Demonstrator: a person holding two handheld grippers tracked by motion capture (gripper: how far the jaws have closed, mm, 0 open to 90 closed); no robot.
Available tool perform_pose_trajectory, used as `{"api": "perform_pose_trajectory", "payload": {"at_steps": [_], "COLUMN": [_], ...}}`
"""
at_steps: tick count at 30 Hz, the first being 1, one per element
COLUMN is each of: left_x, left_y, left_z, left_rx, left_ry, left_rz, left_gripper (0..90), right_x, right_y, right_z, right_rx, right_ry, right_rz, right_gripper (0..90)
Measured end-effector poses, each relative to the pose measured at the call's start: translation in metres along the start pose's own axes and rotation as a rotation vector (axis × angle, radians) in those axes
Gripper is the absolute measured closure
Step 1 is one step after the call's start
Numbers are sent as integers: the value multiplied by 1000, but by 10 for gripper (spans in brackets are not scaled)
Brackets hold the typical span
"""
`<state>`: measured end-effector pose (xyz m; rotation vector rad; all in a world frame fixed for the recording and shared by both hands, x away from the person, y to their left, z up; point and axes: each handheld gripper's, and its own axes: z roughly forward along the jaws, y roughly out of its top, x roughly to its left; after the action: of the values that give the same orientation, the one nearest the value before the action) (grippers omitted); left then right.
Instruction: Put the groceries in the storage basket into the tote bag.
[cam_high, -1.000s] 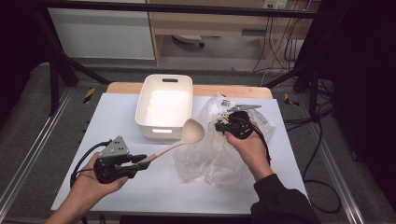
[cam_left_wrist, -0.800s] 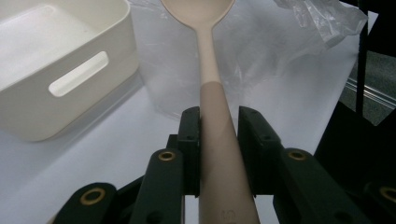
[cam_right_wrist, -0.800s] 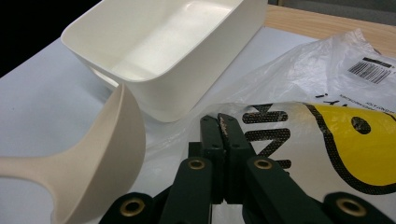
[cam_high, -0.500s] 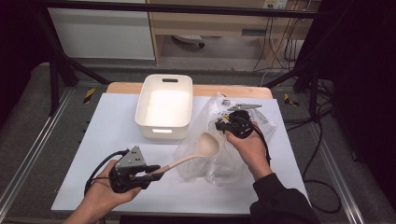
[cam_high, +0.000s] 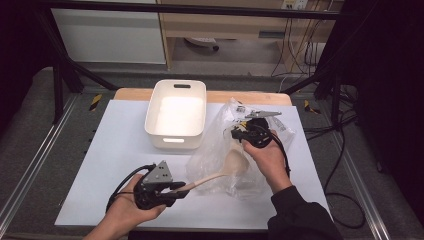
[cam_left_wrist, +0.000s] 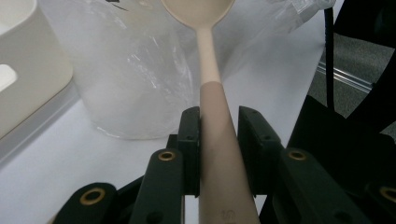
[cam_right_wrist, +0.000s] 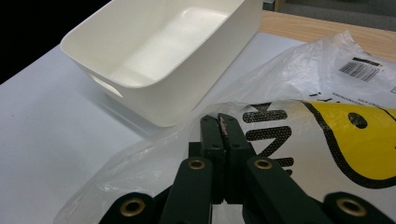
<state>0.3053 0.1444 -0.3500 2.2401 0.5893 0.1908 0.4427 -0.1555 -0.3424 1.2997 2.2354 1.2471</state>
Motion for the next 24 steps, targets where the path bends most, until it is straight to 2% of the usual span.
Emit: {"api": "perform_pose_trajectory", "payload": {"at_steps": [7,10,18,24], "left_x": [3,7,20,31], "left_y": [1,-1,-3,-6], "left_z": [22,28,30,30], "left_rx": [46,57,62,50], "left_ry": [27,43,94,112], "left_rz": [15,7,0,-29], "left_gripper": [709,709,709,709], "right_x": [-1,-1,-2,-2], "right_y": [0,0,-1,-2], "right_z": [-7,-10,-18,-21], "right_rx": [-17,-21,-34,-35], "right_ry": [-2,-1,-4,-4], "right_rz": [2,4,7,6], "right_gripper": [900,900,900,900]}}
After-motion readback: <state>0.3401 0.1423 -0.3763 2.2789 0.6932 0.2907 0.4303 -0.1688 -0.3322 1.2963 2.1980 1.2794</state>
